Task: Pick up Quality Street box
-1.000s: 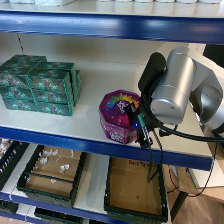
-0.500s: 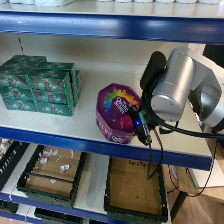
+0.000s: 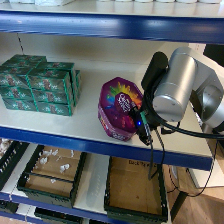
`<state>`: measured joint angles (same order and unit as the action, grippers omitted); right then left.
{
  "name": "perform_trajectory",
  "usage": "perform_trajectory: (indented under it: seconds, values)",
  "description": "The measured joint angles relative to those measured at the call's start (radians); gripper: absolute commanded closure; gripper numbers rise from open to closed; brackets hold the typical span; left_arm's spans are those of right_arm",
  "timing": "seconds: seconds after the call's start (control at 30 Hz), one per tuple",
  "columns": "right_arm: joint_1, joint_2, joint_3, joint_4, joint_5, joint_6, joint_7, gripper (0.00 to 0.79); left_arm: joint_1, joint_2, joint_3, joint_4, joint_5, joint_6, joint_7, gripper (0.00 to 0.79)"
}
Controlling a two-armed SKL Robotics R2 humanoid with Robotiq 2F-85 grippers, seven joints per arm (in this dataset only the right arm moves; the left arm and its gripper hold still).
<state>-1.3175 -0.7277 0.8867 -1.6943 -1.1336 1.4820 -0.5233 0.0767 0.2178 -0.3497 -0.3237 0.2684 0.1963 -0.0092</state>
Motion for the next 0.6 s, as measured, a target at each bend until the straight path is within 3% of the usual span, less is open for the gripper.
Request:
perform_trajectory:
  seconds: [0.6]
  values:
    - [-0.007, -0.041, -0.04, -0.004, -0.092, 0.0, 0.008, 0.785, 0.0, 0.0, 0.0, 0.0, 0.0, 0.0, 0.0, 0.785]
